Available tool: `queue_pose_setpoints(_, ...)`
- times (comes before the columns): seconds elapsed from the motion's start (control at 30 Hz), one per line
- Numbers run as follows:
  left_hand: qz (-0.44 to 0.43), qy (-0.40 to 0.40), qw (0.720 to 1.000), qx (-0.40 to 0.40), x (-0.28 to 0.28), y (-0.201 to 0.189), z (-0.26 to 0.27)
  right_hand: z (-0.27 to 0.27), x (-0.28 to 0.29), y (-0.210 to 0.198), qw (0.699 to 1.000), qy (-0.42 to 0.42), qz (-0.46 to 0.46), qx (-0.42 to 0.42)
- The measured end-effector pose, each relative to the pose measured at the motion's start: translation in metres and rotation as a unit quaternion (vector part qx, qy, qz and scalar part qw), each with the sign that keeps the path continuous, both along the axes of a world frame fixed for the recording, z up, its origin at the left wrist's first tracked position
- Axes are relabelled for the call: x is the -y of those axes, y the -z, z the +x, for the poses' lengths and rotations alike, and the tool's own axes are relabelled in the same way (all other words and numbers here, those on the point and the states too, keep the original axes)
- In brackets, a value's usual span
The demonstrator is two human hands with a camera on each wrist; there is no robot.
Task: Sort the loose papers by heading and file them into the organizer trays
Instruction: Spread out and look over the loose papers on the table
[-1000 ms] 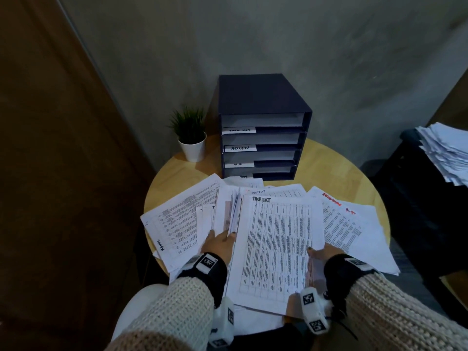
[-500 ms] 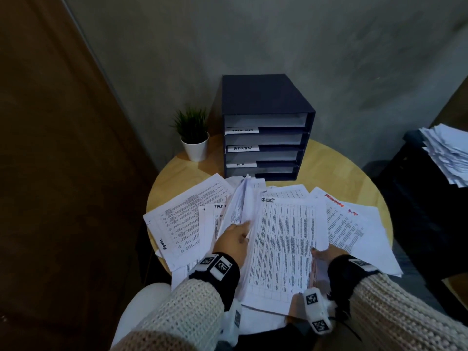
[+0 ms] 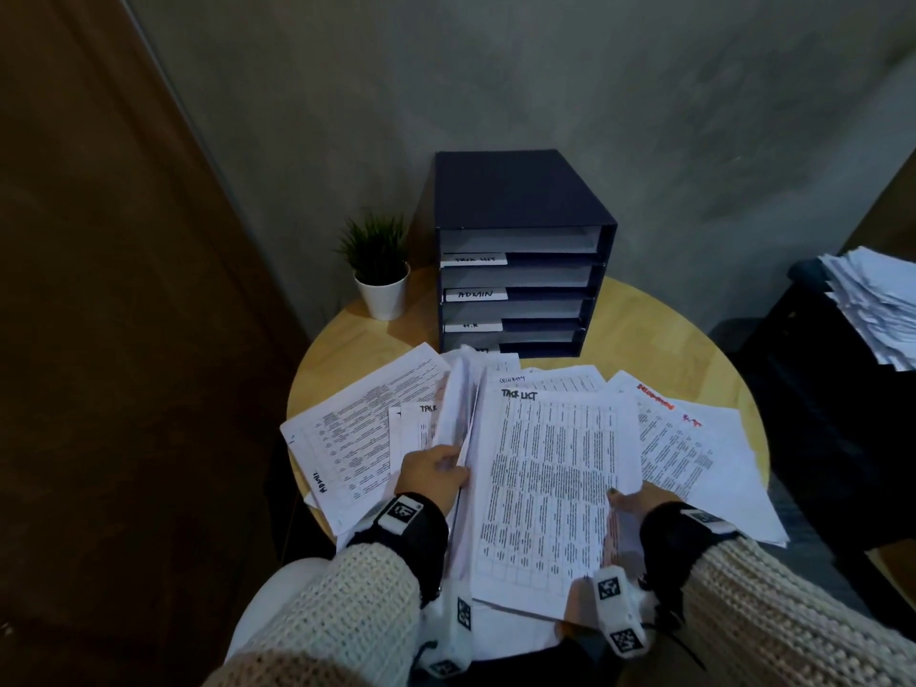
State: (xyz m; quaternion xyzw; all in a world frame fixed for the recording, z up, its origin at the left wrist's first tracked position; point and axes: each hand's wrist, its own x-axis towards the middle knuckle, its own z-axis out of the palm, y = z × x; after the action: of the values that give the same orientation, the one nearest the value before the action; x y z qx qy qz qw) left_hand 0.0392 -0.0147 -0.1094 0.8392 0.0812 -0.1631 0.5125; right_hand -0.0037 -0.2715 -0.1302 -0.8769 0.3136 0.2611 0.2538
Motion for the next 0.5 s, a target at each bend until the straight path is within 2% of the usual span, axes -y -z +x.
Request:
queue_pose_setpoints(0.07, -0.006, -0.013, 0.999, 0.051, 0.008, -0.005, -0.005, 0.0, 0.0, -0.001, 1.0, -0.005, -0.006, -0.003)
queue_pose_setpoints(0.17, -0.019, 0.004, 0.998, 0.053, 0.025, -0.011, -0.007, 0.001, 0.0, 0.0, 1.0, -0.001, -0.015, -0.006)
queue_pose_setpoints(0.27, 0.085, 0.046, 0.993, 0.062, 0.035, -0.007, -0.005, 0.002, 0.0, 0.0, 1.0, -0.006, -0.013, -0.002)
queue_pose_setpoints(0.37, 0.113, 0.035, 0.989, 0.092, 0.036, 0.006, -0.007, 0.001, 0.002, 0.0, 1.0, -0.013, -0.02, -0.008)
queue_pose_setpoints(0.5, 0.088, 0.0, 0.995, 0.04, 0.025, 0.019, -0.005, 0.001, 0.003, 0.001, 1.0, -0.01, -0.025, -0.009)
